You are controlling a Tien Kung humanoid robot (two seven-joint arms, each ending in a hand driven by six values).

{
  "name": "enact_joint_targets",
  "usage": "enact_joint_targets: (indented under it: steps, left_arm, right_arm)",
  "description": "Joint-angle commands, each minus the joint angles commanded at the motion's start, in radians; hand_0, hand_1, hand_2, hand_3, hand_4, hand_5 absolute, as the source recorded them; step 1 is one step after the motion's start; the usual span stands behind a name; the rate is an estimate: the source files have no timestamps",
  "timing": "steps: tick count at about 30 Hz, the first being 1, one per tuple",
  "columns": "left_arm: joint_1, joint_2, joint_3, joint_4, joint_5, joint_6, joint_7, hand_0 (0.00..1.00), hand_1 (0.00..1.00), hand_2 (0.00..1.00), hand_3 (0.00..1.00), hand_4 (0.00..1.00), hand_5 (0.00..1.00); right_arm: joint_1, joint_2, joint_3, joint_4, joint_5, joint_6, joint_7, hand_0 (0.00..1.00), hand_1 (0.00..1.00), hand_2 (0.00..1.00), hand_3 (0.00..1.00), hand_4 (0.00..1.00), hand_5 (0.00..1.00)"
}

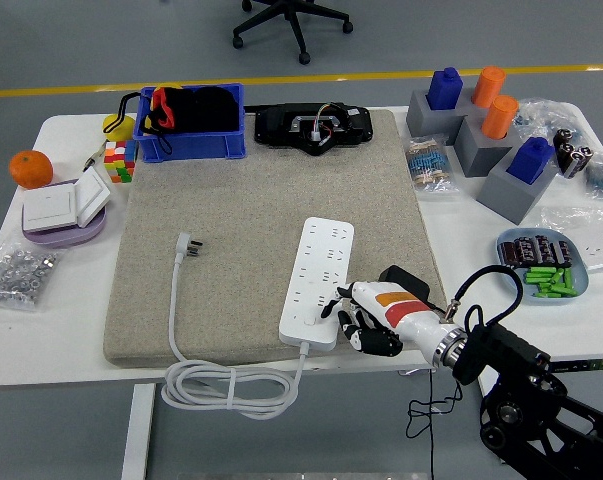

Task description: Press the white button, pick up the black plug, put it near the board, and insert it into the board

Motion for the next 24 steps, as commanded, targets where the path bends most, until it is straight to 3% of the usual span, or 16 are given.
enact_joint_targets:
  steps: [24]
  left_arm:
    - [0.005,-0.003,0.009,0.0,-0.006,0.0,0.001,0.708,0.695,0.669,0.718,0.718,0.301]
  right_arm:
    - [0.045,0.045,-0.051,-0.071,-0.021,-0.008,-0.01,0.002,0.002,0.093,0.556,0.232,0.002]
